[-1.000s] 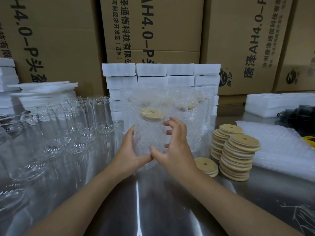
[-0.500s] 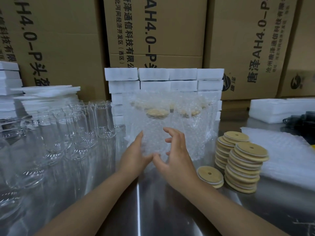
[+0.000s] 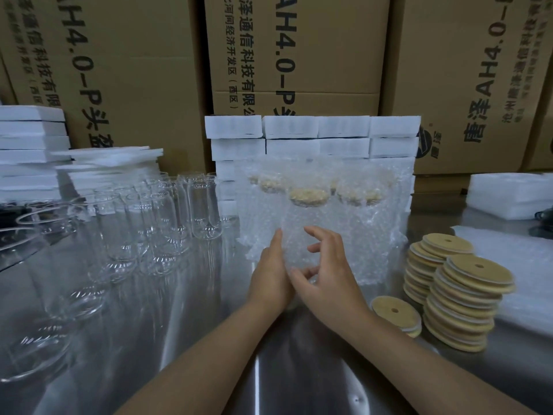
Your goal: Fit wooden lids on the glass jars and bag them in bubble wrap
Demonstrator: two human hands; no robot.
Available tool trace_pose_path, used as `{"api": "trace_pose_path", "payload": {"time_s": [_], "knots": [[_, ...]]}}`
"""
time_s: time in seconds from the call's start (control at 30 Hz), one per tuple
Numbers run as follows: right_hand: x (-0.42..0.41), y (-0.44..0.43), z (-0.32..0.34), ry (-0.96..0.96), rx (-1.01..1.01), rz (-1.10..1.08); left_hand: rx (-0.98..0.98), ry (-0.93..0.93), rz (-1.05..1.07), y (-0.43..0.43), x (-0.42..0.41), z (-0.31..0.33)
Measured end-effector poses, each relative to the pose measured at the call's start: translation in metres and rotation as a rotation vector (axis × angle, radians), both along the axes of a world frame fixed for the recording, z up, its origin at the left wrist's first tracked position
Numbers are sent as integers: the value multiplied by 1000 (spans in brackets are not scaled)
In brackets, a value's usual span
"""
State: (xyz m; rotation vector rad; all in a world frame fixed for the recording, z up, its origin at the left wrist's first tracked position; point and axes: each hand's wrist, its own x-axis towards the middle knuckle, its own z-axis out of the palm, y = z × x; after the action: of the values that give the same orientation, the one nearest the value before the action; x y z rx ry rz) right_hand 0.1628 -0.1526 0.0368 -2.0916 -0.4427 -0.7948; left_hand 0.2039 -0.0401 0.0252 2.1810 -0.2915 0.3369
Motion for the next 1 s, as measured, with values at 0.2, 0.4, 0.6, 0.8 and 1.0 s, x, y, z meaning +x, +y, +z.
{"api": "trace_pose_path", "payload": {"time_s": [0.2, 0.4, 0.6, 0.8, 1.0], "knots": [[2, -10, 2, -7, 68, -36, 67, 49, 46, 16, -10, 7], [-7, -12, 5, -26, 73, -39, 430, -349, 259, 72, -1, 56], [-9, -12, 4, 8, -86, -30, 848, -161, 586, 123, 32, 93], [-4, -13, 4, -1, -116, -17, 898, -62, 655, 134, 41, 98], [-1, -13, 4, -6, -119, -1, 955, -271, 705, 135, 38, 89]]}}
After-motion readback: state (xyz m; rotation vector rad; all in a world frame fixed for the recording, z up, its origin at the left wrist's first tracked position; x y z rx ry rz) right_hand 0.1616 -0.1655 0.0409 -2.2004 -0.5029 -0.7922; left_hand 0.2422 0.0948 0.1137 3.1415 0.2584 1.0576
